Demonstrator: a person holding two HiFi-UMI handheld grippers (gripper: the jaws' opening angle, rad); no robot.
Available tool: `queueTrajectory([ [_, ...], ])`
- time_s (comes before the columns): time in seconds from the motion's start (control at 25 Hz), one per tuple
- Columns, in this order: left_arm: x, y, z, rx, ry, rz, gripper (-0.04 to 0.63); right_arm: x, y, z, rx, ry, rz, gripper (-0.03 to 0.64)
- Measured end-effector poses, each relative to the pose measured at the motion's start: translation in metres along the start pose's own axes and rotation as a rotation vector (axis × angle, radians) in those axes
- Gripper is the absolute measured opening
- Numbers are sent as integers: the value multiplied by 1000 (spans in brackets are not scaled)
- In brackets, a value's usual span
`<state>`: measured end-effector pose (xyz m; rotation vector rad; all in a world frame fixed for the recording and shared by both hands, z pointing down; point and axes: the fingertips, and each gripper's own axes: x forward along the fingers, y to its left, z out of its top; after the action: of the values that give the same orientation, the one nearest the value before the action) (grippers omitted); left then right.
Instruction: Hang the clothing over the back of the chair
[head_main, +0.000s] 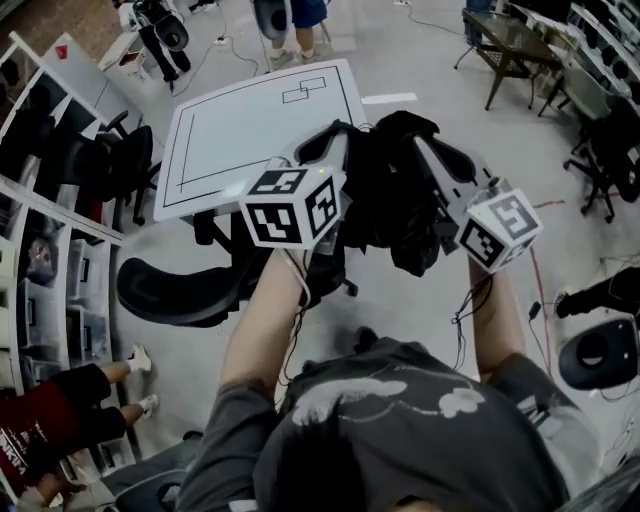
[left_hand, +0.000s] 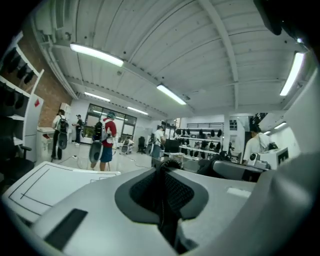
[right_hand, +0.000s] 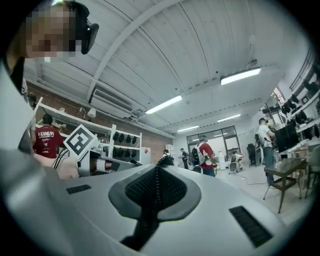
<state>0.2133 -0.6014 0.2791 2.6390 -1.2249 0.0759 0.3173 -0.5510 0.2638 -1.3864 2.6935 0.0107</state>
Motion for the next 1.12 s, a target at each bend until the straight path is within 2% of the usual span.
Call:
queueTrajectory([
  [0.12,-21,35,17,-39,-10,87,11,31,20,8,-14,-17,73,-3],
  [0.24,-40,63,35,-53,-15,125,12,55,33,13,-5,-30,119,-3],
  [0.48,-106,125,55,-1,8,189,12,97,75,16,14,-58,230,-3],
  [0.6,-133,157,48,38,38,210,11,109,93,9,25,-46,242,-3],
  [0.76,-160,190,41,71,53,201,11,127,120,2,40,-21,255,-3],
  [0.92,-186,226,38,66,55,190,11,139,149,-2,29,-1,257,-3],
  [1.12,-230,283,60,151,21,262,11,148,190,-7,-8,20,260,-3],
])
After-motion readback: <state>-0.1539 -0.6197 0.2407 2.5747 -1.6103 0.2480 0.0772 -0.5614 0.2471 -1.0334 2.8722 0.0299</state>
